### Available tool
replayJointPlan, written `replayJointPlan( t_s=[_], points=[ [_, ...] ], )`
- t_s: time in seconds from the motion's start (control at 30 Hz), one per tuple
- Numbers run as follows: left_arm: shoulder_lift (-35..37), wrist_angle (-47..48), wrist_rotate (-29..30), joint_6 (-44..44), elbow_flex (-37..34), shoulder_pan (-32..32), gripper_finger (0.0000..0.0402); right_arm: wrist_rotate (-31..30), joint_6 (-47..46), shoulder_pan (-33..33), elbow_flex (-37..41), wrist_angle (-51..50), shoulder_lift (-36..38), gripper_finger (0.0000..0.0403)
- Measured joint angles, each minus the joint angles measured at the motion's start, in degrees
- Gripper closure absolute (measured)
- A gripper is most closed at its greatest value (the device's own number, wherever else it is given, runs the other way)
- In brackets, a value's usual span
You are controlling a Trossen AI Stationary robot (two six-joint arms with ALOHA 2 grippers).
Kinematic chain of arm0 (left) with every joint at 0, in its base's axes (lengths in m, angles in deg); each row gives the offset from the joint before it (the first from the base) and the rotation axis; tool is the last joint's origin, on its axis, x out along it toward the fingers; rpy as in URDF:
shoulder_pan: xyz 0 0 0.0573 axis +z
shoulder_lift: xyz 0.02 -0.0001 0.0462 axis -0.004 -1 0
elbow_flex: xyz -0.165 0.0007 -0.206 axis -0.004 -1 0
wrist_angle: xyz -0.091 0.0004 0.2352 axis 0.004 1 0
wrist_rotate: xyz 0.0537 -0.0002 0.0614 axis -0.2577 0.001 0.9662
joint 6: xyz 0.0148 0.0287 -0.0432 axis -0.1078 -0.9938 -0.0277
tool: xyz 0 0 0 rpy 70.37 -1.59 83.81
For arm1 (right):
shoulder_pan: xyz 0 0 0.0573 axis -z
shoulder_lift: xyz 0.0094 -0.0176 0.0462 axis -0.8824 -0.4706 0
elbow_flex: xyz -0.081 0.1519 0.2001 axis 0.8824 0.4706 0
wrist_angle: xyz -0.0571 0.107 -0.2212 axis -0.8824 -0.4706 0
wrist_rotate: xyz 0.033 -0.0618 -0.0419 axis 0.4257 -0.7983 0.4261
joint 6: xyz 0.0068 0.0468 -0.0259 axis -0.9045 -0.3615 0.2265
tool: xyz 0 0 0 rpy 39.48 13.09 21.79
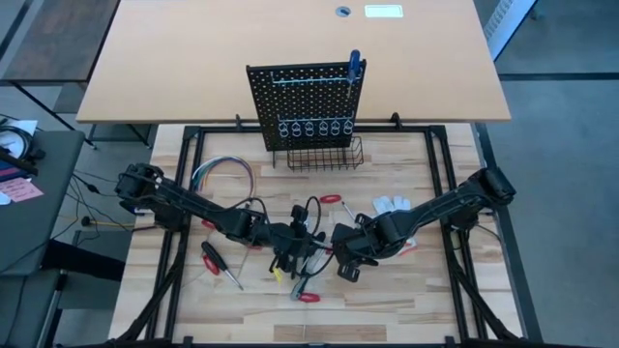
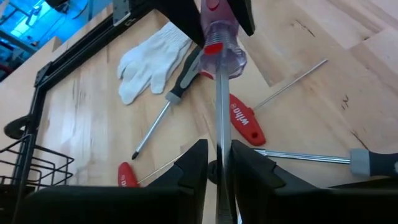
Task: Hang tools onto peg board
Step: Hang the red flathead screw on the black pegboard
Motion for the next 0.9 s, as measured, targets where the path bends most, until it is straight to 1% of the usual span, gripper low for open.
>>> replayJointPlan(
  t_s=[0.1, 0.23, 0.3, 0.37, 0.43, 0.5, 0.6, 0.77, 0.9],
  points=[
    [0.0, 0.0, 0.0, 0.0, 0.0, 0.0, 0.0348, 0.0, 0.0, 0.0, 0.0, 0.0, 0.0, 0.0285],
    [0.0, 0.1, 0.1, -0.8, 0.0, 0.0, 0.0385, 0.0, 0.2, 0.0, 0.0, 0.0, 0.0, 0.0285],
    [0.0, 0.2, 0.2, -0.9, 0.0, 0.0, 0.039, 0.0, 0.2, 0.0, 0.0, 0.0, 0.0, 0.0281],
    [0.0, -0.1, 0.2, -0.3, -0.2, 0.0, 0.0392, 0.0, 1.0, 0.0, 0.0, 0.1, 0.0, 0.0252],
    [0.0, -1.2, 0.2, -0.2, -1.1, 0.2, 0.0394, -0.4, 1.9, 0.0, 0.0, 0.5, 0.0, 0.0215],
    [0.0, -1.9, 0.3, 0.5, -2.3, 0.5, 0.0395, -1.9, 2.2, 0.0, 0.0, 0.3, 0.0, 0.0184],
    [0.0, -3.2, 0.4, 2.6, -3.9, 1.2, 0.0395, -4.2, 2.8, -0.7, 0.0, 0.3, 0.0, 0.0161],
    [0.8, -6.0, 0.4, 5.8, -8.6, 1.6, 0.0396, -8.3, 3.4, -2.9, 0.0, -1.4, 0.1, 0.0163],
    [4.5, -10.8, 0.1, 10.0, -14.4, 2.6, 0.0396, -14.9, -0.3, -6.5, 0.0, -7.0, 1.1, 0.0178]
  ],
)
